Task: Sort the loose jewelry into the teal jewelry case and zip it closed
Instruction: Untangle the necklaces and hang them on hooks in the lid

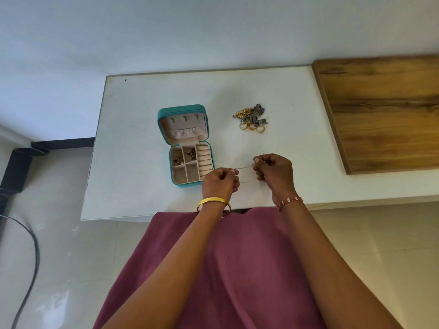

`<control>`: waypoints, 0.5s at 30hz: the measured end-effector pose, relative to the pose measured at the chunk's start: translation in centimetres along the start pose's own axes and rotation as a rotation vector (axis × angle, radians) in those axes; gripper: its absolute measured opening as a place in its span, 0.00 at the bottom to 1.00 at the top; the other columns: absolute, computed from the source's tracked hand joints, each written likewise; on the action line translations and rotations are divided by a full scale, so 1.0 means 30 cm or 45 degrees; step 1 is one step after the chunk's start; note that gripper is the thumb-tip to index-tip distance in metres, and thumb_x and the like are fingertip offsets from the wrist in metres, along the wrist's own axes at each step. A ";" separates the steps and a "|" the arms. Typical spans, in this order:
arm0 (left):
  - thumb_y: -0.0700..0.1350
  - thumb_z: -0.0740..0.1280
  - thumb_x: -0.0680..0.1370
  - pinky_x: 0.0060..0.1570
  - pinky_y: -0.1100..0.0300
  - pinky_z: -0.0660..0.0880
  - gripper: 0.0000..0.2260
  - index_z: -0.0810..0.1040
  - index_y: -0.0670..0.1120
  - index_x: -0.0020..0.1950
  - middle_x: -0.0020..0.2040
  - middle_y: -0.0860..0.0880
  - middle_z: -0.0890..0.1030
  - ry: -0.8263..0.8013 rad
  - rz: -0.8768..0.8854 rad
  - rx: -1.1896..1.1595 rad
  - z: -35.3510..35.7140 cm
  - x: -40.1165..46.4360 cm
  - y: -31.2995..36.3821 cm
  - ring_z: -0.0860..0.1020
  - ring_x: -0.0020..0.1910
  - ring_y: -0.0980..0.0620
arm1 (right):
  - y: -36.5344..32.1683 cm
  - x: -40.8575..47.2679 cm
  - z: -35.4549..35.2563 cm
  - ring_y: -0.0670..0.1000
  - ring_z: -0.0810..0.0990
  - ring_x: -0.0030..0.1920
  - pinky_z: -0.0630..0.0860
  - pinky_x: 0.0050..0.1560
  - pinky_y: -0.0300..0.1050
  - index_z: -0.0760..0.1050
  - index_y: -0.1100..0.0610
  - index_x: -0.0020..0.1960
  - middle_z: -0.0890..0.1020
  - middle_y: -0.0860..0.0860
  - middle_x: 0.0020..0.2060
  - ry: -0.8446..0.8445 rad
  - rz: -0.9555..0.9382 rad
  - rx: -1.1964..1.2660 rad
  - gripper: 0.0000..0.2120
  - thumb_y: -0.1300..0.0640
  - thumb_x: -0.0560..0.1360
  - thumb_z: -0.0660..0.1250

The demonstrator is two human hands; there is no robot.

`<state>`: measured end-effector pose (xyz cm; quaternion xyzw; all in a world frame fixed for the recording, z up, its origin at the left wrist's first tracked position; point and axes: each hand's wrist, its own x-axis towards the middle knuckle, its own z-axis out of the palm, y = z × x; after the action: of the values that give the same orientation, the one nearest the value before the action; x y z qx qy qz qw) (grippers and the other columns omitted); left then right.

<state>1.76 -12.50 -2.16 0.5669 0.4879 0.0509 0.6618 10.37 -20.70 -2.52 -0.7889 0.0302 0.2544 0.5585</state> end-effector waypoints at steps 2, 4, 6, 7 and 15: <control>0.36 0.61 0.77 0.43 0.61 0.78 0.08 0.79 0.38 0.48 0.35 0.48 0.78 0.010 -0.007 0.016 0.019 0.004 -0.004 0.77 0.34 0.54 | 0.013 0.022 0.005 0.49 0.76 0.32 0.76 0.36 0.42 0.79 0.64 0.44 0.78 0.52 0.31 0.001 -0.042 -0.084 0.04 0.67 0.73 0.65; 0.37 0.61 0.76 0.49 0.56 0.79 0.09 0.79 0.38 0.51 0.37 0.46 0.80 0.035 -0.003 0.051 0.028 0.007 -0.007 0.78 0.37 0.52 | 0.019 0.034 0.004 0.48 0.76 0.31 0.77 0.37 0.38 0.79 0.66 0.46 0.79 0.52 0.34 0.013 -0.091 -0.156 0.05 0.68 0.73 0.64; 0.38 0.62 0.76 0.55 0.50 0.77 0.09 0.80 0.40 0.53 0.45 0.43 0.82 0.068 0.019 0.113 0.023 0.001 -0.004 0.80 0.44 0.47 | 0.019 0.038 -0.001 0.48 0.78 0.33 0.77 0.35 0.32 0.80 0.64 0.46 0.80 0.54 0.38 0.038 -0.147 -0.224 0.06 0.69 0.73 0.64; 0.38 0.62 0.76 0.57 0.49 0.76 0.11 0.79 0.40 0.55 0.50 0.41 0.82 0.078 0.035 0.150 0.017 -0.004 -0.003 0.80 0.48 0.45 | 0.020 0.038 -0.004 0.49 0.78 0.35 0.78 0.39 0.34 0.80 0.64 0.46 0.81 0.55 0.40 0.051 -0.174 -0.253 0.07 0.69 0.73 0.64; 0.39 0.60 0.77 0.64 0.56 0.69 0.14 0.75 0.43 0.62 0.60 0.44 0.79 0.091 0.188 0.326 -0.077 -0.065 0.007 0.76 0.59 0.48 | -0.035 -0.040 0.023 0.46 0.77 0.41 0.75 0.46 0.37 0.80 0.62 0.50 0.83 0.54 0.47 0.109 -0.488 -0.547 0.08 0.67 0.74 0.63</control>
<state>-0.78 -12.00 -0.57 0.6787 0.4707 0.0569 0.5609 9.44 -19.98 -1.26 -0.8906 -0.1503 0.1113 0.4146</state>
